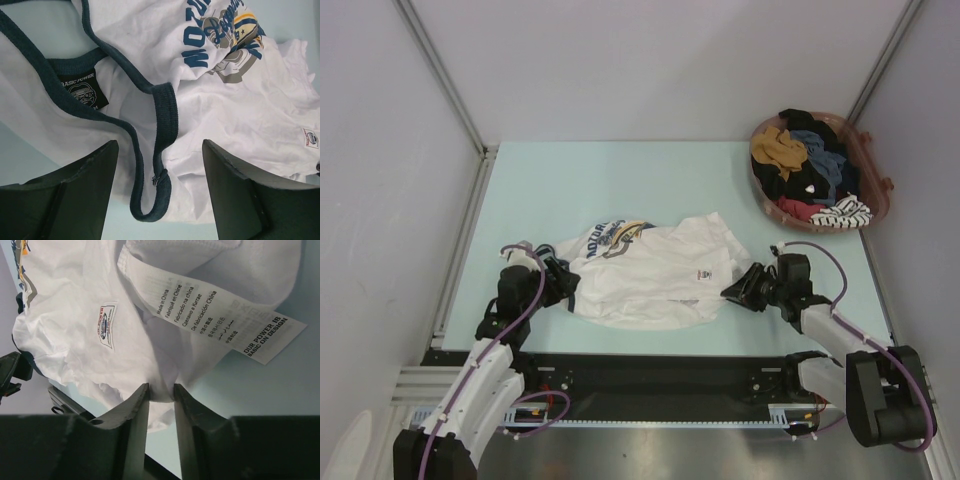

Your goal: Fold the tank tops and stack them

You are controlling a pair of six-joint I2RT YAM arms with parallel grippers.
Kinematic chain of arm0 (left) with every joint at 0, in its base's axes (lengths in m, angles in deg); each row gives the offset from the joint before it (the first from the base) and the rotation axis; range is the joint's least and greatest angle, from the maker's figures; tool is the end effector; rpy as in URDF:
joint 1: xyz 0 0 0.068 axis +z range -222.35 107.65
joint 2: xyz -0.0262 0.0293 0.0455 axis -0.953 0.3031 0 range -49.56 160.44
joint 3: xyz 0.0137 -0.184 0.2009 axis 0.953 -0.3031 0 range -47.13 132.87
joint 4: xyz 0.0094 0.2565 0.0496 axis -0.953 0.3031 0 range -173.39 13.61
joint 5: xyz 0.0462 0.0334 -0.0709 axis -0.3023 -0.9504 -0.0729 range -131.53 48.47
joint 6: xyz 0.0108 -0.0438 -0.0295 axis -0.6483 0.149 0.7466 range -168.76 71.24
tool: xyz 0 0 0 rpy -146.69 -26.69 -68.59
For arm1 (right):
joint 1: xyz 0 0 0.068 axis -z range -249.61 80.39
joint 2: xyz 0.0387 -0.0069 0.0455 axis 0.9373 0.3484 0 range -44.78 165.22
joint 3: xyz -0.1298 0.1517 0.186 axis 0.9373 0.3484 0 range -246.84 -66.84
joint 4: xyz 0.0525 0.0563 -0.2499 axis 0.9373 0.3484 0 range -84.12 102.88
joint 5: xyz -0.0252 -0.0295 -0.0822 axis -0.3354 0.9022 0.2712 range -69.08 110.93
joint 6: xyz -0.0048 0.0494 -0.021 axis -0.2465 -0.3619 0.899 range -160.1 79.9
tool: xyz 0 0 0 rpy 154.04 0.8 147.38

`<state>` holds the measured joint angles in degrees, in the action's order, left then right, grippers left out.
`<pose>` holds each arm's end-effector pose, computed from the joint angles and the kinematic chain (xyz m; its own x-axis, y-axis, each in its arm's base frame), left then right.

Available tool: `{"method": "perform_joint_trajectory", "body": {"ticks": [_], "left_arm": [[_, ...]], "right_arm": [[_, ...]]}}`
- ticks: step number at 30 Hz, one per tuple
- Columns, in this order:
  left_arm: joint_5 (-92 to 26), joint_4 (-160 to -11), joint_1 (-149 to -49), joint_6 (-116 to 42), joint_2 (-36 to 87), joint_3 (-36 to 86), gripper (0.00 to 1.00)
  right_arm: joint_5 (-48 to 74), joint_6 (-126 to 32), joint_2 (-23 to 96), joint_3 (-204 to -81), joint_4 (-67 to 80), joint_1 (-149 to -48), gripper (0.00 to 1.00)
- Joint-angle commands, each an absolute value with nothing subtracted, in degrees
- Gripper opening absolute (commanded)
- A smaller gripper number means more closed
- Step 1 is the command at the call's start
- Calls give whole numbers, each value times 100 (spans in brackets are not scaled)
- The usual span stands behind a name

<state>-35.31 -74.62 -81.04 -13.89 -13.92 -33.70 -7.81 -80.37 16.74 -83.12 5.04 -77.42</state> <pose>0.1465 -0.0264 0.1740 -0.5558 -0.4900 -0.6715 -0.0925 0.8392 -0.5359 0.1803 0.0420 0.1403 -0.8259 0.4588 -0.3277 0.0975 0.6886 0.7185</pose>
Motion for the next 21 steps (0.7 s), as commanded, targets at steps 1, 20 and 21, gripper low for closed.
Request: {"method": "perform_joint_trajectory", "body": {"ticks": [1, 20, 21], "left_arm": [[-3546, -7583, -8070, -1510, -1379, -3131, 74], [-3335, -7680, -8070, -1615, -869, -3131, 70], [-3309, -7671, -8070, -1607, -939, -3148, 70]], "right_arm": [[-720, -8061, 1473, -8319, 518, -7787, 29], [-694, -8008, 1534, -8644, 562, -7778, 0], [-694, -8017, 1543, -8644, 536, -7778, 0]]}}
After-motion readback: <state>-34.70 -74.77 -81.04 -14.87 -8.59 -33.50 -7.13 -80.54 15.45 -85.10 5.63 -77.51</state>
